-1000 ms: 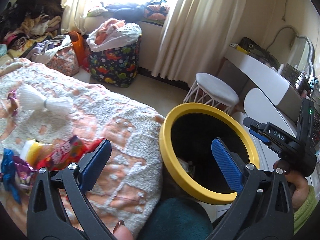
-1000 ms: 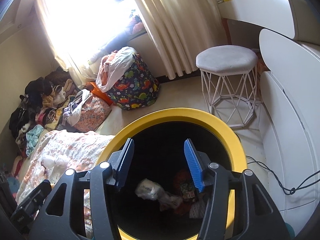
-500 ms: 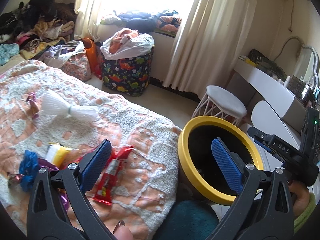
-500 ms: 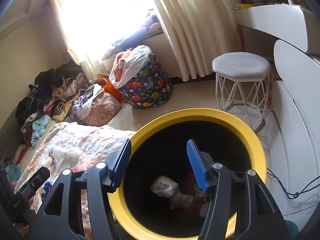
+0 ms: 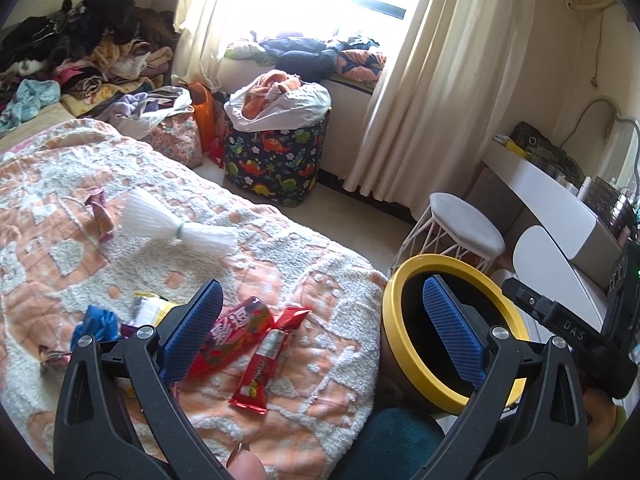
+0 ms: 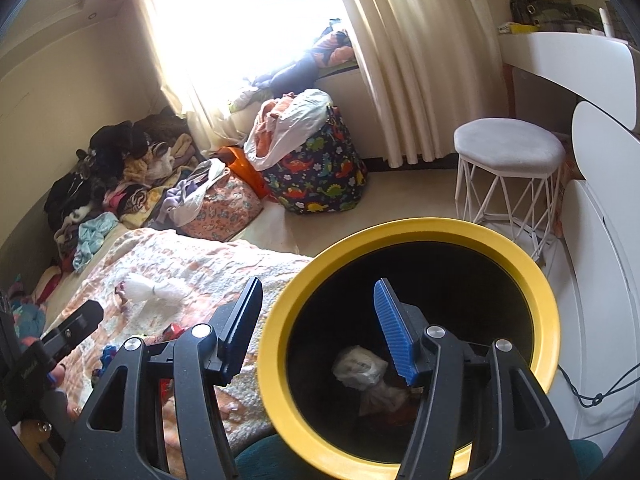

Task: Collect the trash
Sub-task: 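Move both open tools back over the remaining wrappers on the bed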

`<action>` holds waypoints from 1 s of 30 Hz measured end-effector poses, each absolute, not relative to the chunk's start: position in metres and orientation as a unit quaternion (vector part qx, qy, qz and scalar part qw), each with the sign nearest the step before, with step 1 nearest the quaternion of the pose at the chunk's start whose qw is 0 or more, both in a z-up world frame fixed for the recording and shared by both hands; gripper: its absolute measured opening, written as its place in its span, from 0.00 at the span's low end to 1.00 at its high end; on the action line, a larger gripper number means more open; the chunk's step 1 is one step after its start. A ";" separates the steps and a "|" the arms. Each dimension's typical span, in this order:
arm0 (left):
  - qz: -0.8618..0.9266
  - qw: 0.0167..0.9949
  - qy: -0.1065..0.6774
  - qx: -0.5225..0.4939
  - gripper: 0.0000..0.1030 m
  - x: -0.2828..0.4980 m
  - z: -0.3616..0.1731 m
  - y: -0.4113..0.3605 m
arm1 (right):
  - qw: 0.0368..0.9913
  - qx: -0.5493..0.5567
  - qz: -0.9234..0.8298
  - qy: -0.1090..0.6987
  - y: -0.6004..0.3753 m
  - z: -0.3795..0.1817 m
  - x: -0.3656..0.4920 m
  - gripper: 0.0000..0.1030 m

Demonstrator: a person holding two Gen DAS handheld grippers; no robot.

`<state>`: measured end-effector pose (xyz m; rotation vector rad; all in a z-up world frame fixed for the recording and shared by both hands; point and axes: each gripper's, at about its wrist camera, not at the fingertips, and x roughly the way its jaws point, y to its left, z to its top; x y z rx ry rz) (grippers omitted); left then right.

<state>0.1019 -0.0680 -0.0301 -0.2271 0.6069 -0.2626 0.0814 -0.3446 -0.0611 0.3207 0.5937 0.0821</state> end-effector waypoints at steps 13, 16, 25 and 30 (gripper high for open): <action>-0.104 0.944 0.285 -0.127 0.89 0.097 -0.024 -0.042 | 0.943 0.137 0.076 0.292 -0.317 -0.056 0.077 0.57; -0.098 0.945 0.284 -0.128 0.89 0.096 -0.023 -0.035 | 0.943 0.131 0.089 0.293 -0.307 -0.055 0.075 0.57; -0.074 0.948 0.278 -0.134 0.89 0.092 -0.024 -0.008 | 0.938 0.116 0.139 0.295 -0.270 -0.053 0.067 0.57; -0.063 0.949 0.275 -0.138 0.89 0.090 -0.024 0.005 | 0.935 0.101 0.166 0.298 -0.247 -0.051 0.061 0.62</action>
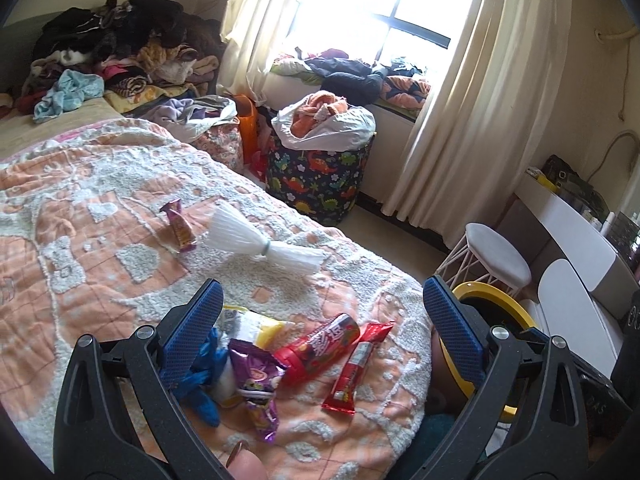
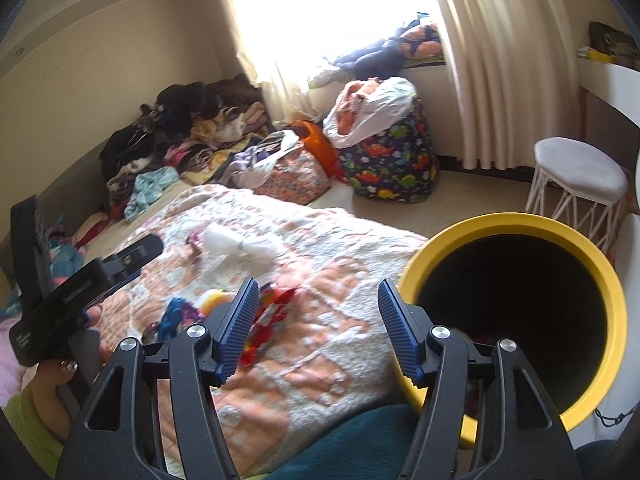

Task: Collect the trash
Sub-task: 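Move both open tools back over the remaining wrappers on the bed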

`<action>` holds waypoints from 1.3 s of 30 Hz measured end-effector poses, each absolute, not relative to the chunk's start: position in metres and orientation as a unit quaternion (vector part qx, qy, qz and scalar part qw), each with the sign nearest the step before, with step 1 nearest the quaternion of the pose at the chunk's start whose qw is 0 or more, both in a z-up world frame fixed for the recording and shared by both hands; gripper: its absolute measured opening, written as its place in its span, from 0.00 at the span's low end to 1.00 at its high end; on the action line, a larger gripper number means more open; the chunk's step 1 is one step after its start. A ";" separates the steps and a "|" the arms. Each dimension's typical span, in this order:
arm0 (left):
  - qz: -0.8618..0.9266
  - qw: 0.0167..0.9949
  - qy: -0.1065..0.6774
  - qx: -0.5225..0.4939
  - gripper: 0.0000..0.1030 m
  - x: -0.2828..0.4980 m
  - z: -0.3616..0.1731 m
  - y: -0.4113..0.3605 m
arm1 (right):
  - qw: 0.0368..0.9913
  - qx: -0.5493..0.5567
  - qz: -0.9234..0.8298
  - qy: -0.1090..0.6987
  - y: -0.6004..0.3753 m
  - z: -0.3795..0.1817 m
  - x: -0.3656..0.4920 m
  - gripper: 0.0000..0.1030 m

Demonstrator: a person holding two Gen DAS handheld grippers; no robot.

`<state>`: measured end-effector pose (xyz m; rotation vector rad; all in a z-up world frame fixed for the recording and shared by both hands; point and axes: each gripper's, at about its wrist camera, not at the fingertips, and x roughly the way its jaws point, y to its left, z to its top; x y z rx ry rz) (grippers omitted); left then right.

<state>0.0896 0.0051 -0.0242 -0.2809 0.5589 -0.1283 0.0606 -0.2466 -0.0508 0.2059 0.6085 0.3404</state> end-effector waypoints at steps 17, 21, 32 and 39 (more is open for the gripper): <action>-0.014 0.948 0.278 -0.152 0.89 0.084 -0.035 0.064 | 0.922 0.054 0.223 0.312 -0.191 -0.056 0.050 0.65; -0.003 0.947 0.280 -0.154 0.89 0.081 -0.038 0.081 | 0.918 0.047 0.234 0.317 -0.178 -0.057 0.049 0.65; 0.016 0.942 0.307 -0.133 0.89 0.068 -0.056 0.116 | 0.898 0.031 0.266 0.348 -0.134 -0.071 0.054 0.65; 0.008 0.936 0.336 -0.106 0.89 0.057 -0.072 0.135 | 0.894 0.026 0.266 0.361 -0.125 -0.078 0.058 0.65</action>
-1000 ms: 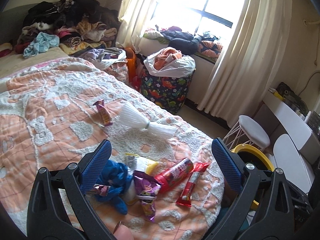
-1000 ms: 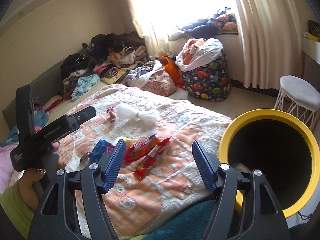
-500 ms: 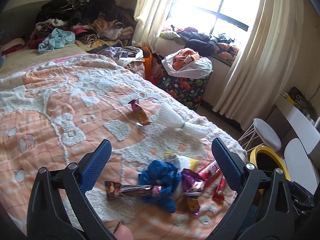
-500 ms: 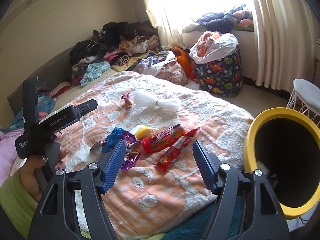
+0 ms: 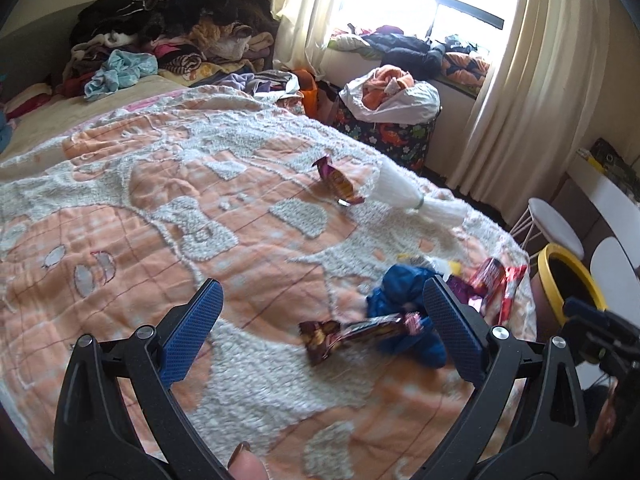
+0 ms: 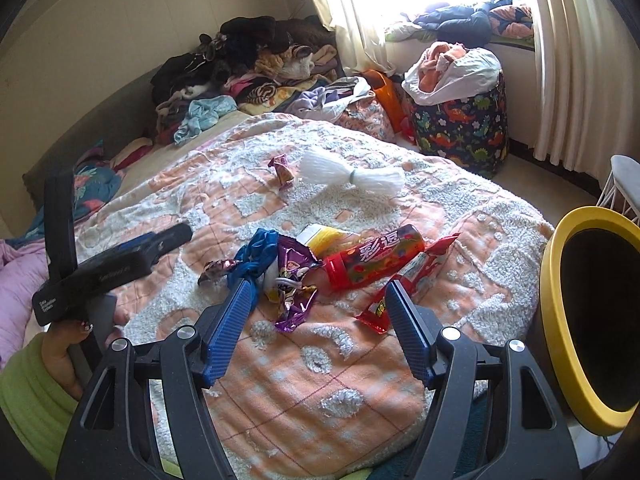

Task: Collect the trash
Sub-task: 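Move both open tools back over the remaining wrappers on the bed, then grasp the brown chocolate bar wrapper with the left tool while the right tool grasps the purple snack packet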

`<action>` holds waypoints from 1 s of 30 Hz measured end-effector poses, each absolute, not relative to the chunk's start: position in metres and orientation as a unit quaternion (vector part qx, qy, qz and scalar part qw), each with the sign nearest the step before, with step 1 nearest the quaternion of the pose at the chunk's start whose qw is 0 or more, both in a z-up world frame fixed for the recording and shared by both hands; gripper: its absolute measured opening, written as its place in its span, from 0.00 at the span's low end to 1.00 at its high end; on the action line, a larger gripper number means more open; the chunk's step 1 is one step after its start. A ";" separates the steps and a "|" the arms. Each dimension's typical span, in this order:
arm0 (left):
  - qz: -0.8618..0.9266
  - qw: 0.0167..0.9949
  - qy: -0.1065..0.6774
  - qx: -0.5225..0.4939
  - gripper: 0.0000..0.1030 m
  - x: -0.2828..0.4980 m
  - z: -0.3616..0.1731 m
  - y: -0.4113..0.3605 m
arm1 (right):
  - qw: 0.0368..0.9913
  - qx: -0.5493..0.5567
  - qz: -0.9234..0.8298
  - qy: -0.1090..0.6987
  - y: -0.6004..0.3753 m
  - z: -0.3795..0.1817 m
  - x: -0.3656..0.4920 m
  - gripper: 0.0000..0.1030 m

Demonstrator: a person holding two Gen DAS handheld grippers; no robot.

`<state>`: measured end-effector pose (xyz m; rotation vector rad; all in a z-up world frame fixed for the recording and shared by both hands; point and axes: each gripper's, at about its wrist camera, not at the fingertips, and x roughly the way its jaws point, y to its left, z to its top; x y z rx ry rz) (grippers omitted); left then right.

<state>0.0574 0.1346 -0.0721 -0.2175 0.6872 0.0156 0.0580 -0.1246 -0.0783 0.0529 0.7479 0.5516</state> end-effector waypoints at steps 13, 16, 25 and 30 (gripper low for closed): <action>-0.028 0.925 0.378 -0.016 0.83 0.056 -0.095 0.127 | 0.882 0.011 0.271 0.385 -0.103 -0.093 0.073 0.65; -0.035 0.922 0.386 -0.007 0.76 0.061 -0.102 0.124 | 0.876 0.007 0.275 0.395 -0.096 -0.099 0.077 0.65; -0.075 0.911 0.406 -0.010 0.67 0.081 -0.115 0.122 | 0.853 0.009 0.287 0.435 -0.078 -0.121 0.095 0.53; -0.091 0.904 0.417 -0.017 0.60 0.090 -0.123 0.118 | 0.837 0.016 0.292 0.463 -0.070 -0.135 0.104 0.34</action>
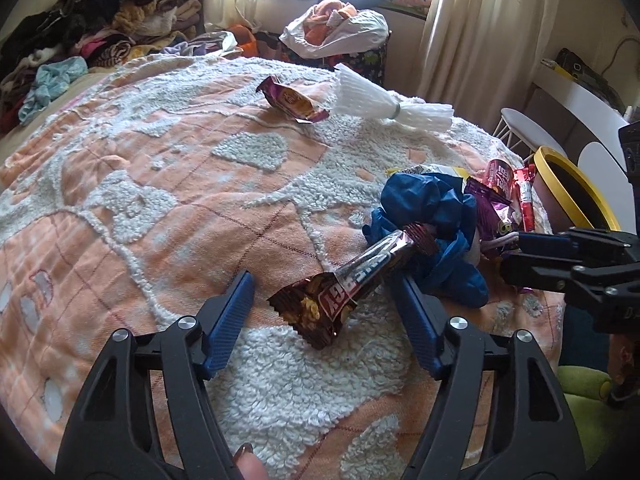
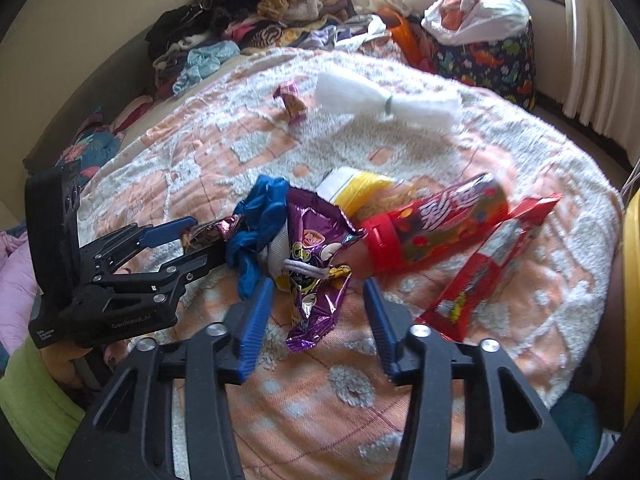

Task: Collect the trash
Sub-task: 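Grasp the brown chocolate bar wrapper with the left tool while the right tool grasps the purple snack packet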

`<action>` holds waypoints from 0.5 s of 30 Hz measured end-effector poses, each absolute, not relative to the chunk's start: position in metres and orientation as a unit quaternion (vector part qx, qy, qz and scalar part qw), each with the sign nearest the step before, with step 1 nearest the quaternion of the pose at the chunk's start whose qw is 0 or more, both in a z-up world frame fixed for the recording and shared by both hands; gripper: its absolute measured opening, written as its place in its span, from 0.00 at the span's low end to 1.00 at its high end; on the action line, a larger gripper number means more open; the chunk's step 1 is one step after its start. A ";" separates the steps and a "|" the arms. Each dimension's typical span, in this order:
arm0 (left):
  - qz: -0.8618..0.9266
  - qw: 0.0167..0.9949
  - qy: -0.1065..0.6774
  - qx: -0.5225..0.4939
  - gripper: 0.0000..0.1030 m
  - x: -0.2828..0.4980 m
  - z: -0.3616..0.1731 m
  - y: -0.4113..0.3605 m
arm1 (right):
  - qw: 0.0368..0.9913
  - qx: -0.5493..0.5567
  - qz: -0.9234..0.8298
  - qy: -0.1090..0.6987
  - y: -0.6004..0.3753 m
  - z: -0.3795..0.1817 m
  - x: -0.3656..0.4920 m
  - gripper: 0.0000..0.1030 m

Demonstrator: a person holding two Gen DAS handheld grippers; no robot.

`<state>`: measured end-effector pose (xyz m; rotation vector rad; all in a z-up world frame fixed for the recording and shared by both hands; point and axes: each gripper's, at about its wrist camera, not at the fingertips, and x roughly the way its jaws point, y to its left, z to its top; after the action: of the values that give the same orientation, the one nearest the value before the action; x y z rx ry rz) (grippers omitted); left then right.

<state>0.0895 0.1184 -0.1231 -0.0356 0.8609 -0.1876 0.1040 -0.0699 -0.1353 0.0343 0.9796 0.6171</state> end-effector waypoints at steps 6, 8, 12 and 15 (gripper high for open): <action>-0.093 0.905 0.415 -0.021 0.48 0.091 -0.125 0.118 | 0.830 0.022 0.299 0.470 -0.068 -0.140 0.104 0.26; -0.091 0.906 0.413 -0.022 0.45 0.090 -0.125 0.118 | 0.832 0.025 0.300 0.466 -0.070 -0.139 0.102 0.26; -0.087 0.908 0.410 -0.021 0.38 0.088 -0.124 0.118 | 0.837 0.030 0.298 0.458 -0.076 -0.134 0.099 0.26; -0.084 0.908 0.410 -0.028 0.34 0.086 -0.122 0.119 | 0.842 0.032 0.298 0.449 -0.081 -0.130 0.095 0.26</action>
<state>0.0856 0.1188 -0.1224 -0.0576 0.8466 -0.1733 0.0954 -0.0809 -0.1299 0.0670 0.9484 0.6288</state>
